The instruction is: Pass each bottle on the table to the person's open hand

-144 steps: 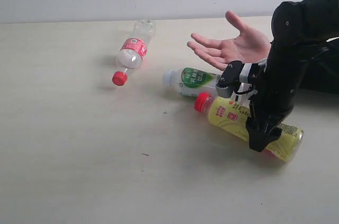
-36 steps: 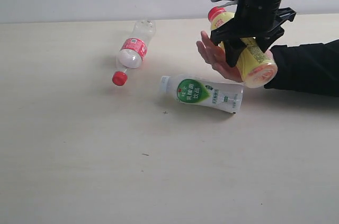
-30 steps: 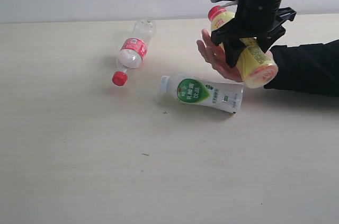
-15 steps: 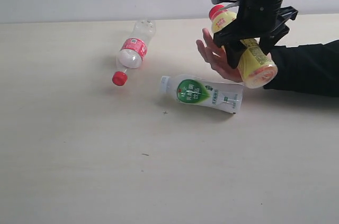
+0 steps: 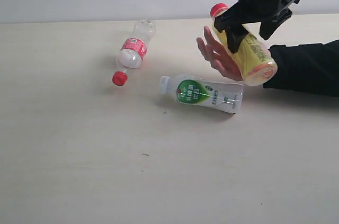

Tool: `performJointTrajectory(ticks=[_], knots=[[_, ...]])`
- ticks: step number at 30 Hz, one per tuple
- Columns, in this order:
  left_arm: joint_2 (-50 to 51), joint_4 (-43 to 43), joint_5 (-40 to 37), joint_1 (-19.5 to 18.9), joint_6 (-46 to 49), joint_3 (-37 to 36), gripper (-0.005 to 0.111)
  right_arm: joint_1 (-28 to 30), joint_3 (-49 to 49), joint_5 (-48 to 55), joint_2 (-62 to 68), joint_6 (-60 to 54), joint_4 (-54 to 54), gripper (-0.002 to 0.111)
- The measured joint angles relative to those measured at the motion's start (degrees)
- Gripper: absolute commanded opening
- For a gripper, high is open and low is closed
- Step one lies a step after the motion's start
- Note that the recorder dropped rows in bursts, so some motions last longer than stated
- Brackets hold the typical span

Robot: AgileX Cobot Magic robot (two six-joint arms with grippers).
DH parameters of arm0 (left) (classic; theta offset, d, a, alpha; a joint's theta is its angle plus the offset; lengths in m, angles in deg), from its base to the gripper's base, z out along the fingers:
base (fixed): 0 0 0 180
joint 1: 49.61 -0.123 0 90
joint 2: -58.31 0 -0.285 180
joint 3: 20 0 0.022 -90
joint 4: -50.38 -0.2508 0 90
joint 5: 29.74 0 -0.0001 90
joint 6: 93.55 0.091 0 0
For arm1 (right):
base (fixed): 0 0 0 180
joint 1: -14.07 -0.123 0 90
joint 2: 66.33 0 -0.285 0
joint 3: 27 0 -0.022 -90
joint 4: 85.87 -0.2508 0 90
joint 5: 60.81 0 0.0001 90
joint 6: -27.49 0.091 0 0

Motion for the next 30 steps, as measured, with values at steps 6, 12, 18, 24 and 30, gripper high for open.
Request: performJointTrajectory(ticks=[6, 12, 18, 24, 30], knots=[[0.0, 0.0, 0.0, 0.0, 0.0, 0.0, 0.000, 0.0, 0.0, 0.0, -3.4, 0.0, 0.2, 0.072], [0.0, 0.0, 0.0, 0.0, 0.0, 0.0, 0.000, 0.0, 0.0, 0.0, -9.1, 0.0, 0.2, 0.048], [0.0, 0.0, 0.0, 0.0, 0.0, 0.0, 0.000, 0.0, 4.2, -0.4, -18.3, -1.0, -0.1, 0.000], [0.0, 0.0, 0.0, 0.0, 0.0, 0.0, 0.000, 0.0, 22.9, -10.2, -36.4, -2.8, -0.1, 0.000], [0.0, 0.0, 0.0, 0.0, 0.0, 0.0, 0.000, 0.0, 41.4, -24.4, -53.9, -6.1, -7.1, 0.000]])
